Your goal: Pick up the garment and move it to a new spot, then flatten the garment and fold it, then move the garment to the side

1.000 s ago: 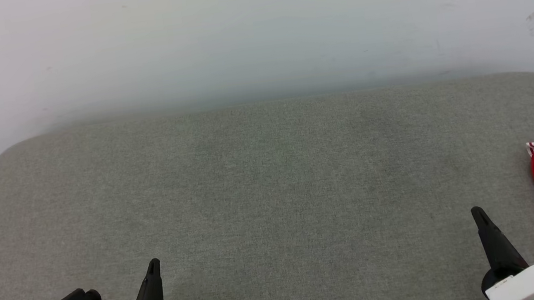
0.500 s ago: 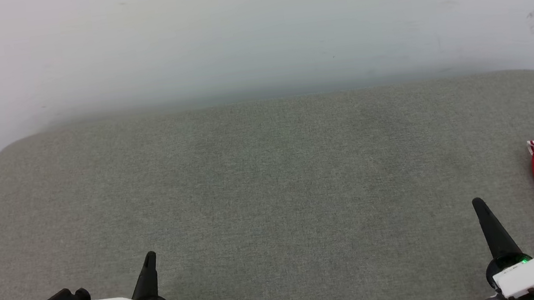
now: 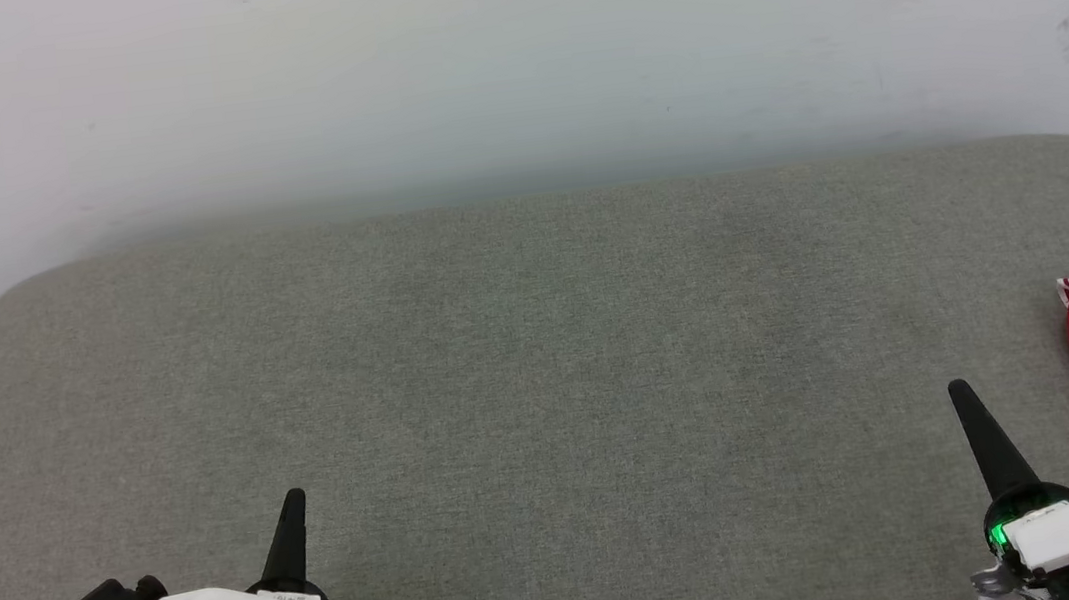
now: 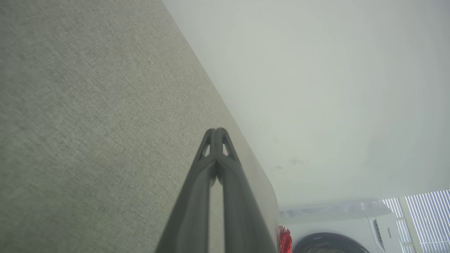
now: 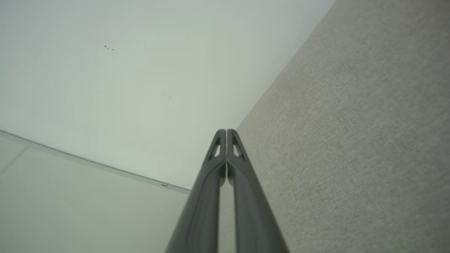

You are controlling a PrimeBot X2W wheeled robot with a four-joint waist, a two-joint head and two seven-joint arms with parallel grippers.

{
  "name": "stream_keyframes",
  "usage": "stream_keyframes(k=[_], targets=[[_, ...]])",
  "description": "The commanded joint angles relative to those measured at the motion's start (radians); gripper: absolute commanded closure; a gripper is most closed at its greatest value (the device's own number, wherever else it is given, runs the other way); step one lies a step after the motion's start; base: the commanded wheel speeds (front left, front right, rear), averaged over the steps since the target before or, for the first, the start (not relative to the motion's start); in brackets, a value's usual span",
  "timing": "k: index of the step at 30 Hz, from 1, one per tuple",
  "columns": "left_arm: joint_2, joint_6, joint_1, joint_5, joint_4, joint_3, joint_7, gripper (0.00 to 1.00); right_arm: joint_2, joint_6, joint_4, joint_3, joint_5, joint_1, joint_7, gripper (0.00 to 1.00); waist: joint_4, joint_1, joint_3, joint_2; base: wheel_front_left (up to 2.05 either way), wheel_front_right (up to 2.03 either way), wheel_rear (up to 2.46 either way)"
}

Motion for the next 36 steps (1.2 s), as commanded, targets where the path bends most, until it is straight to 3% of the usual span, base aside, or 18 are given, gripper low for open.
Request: stream_keyframes(k=[1, 36], targets=[[-0.003, -0.011, -0.027, -0.024, -0.004, 0.017, 0.009, 1.0, -0.007, 0.0, 0.002, -0.003, 0.034, -0.024, 0.001, 1.0, 0.0, 0.0, 0.001, -0.0001, 0.0, 0.0, 0.0], [-0.063, -0.087, -0.051, -0.247, 0.013, 0.13, 0.088, 1.0, -0.002, 0.0, 0.073, -0.023, 0.337, -0.088, 0.026, 1.0, 0.002, 0.0, 0.019, -0.0001, 0.0, 0.0, 0.0]])
